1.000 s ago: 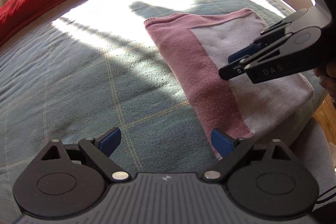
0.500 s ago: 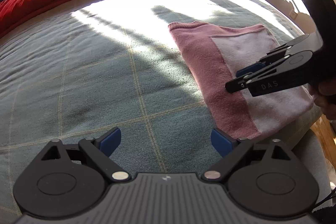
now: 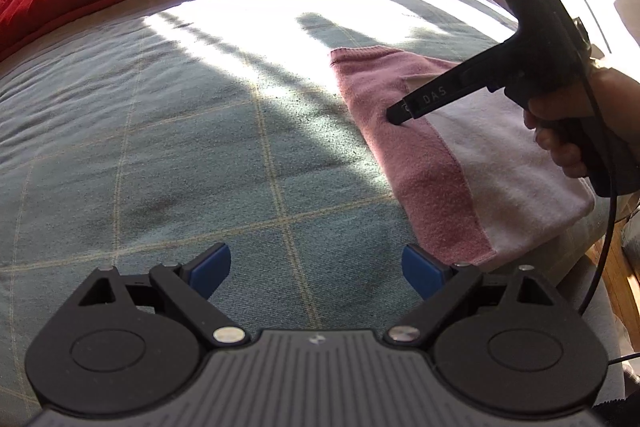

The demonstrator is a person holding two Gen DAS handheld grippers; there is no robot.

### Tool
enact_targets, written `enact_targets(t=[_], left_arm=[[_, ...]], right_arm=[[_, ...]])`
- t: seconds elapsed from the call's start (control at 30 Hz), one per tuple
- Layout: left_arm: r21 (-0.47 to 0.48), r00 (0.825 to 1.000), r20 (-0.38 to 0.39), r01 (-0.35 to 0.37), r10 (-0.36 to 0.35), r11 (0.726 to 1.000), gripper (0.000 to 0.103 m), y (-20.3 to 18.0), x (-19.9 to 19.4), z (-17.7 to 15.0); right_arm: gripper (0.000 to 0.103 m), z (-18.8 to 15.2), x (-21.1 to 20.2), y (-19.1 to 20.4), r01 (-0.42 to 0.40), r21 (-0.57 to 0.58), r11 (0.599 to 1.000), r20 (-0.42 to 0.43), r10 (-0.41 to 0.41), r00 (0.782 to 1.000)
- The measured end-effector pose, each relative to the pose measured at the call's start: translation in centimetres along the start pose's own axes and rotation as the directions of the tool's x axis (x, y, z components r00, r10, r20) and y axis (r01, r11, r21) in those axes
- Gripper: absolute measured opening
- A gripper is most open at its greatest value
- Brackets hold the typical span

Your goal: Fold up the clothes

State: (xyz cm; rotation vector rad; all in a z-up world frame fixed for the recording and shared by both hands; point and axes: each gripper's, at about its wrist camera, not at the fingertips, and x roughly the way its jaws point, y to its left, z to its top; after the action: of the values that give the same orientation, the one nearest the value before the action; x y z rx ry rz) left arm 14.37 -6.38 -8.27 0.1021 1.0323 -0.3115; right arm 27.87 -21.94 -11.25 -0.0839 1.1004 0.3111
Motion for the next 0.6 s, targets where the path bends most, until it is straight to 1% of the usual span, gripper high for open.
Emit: enact_targets(t=[0.1,0.17,0.23,0.27,0.33,0.4,0.47,0.5,0.57,0.6], left_arm=[[-0.001,1.0,0.001,0.004,-0.004,1.0,0.092,-0.1,-0.1,0.0],[0.001,1.0,0.0,0.007,-0.007,1.0,0.093,-0.2,-0.1,0.0],[0.005,1.0,-0.003,0.01,-0.01,1.0,0.093,-0.4,0.0,0.0],[0.005,1.0,-0.002,0.011,-0.011,1.0,0.093,-0.5,-0.1,0.1],[0.006,1.0,0.002,0.011,-0.011,1.0,0.093,-1.0,-0.3,0.2],[0.009,1.0,0.006,0.013,-0.013,1.0,0.093,-1.4,-0.6,0.3],[0.019,1.0,0.015,0.022,-0.022,1.0,0.092,-2.0,-1.1,0.4],[0.022,0.999,0.02,0.025,-0.025,0.999,0.093,-2.2,-1.3,0.5],[0.017,0.999,0.029,0.035,-0.036,0.999,0.093,-2.6,-1.6,0.7],[0.015,0.998,0.033,0.043,-0.044,0.999,0.093,-2.9,-1.7,0.8]], right_arm=[[0.042,-0.9,-2.4,0.2,-0.031,0.003,1.0,0.017,0.031,0.999],[0.044,-2.1,-3.2,0.7,-0.044,-0.013,0.999,0.009,0.044,0.999],[0.047,-3.2,-2.3,1.0,-0.016,-0.033,0.999,-0.028,0.015,1.0],[0.049,-3.7,-1.7,0.9,-0.014,-0.03,0.999,-0.025,0.013,1.0],[0.051,-4.0,-1.5,0.3,-0.035,0.027,0.999,-0.008,0.035,0.999],[0.051,-3.6,-2.3,-0.1,-0.046,0.073,0.996,-0.007,0.047,0.999],[0.055,-3.7,-3.6,-0.6,-0.063,0.091,0.994,0.014,0.062,0.998],[0.057,-3.9,-4.3,-0.8,-0.066,0.093,0.993,0.027,0.064,0.998],[0.063,-4.6,-5.9,-1.7,-0.054,0.106,0.993,0.06,0.048,0.997],[0.064,-5.0,-6.6,-2.3,-0.047,0.118,0.992,0.073,0.039,0.997]])
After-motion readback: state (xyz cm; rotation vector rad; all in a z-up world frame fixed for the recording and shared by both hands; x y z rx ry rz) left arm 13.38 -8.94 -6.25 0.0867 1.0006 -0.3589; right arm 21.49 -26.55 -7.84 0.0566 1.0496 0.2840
